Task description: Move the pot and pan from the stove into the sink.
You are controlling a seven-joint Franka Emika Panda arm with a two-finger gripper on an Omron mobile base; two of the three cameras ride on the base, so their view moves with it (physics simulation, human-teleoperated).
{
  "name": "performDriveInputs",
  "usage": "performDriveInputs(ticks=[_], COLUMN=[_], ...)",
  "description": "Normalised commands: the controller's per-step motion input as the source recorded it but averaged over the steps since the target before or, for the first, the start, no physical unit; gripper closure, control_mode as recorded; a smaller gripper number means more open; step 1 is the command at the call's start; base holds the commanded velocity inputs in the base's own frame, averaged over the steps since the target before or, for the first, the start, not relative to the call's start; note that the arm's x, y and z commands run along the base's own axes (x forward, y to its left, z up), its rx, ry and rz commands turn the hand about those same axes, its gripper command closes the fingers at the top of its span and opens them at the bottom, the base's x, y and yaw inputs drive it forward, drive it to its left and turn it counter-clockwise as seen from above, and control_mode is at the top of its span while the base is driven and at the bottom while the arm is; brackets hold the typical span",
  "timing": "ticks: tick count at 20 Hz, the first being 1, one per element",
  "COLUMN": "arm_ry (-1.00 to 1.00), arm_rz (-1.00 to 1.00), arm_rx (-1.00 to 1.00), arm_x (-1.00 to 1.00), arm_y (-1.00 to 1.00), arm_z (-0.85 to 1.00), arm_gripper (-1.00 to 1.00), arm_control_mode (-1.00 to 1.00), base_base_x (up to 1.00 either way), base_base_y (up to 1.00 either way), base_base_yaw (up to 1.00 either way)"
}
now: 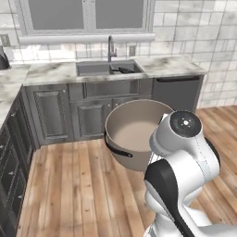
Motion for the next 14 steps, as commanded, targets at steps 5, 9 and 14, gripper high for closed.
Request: performDriveInputs(ticks=[5,9,14], arm_ry=[0.00,0.00,0.00], arm_rz=[0.00,0.00,0.00], arm_rx=[0.00,0.00,0.00], arm_x=[0.00,0.00,0.00], arm_y=[0.00,0.00,0.00], arm_z=[0.00,0.00,0.00], arm_gripper=[1.00,1.00,1.00], arm_control_mode=[1.00,1.00,1.00], base_base_x=[0.81,0.79,0.79], base_base_y=[0.17,0.25,0.30], base_base_yaw=[-0.09,-0.09,-0.08])
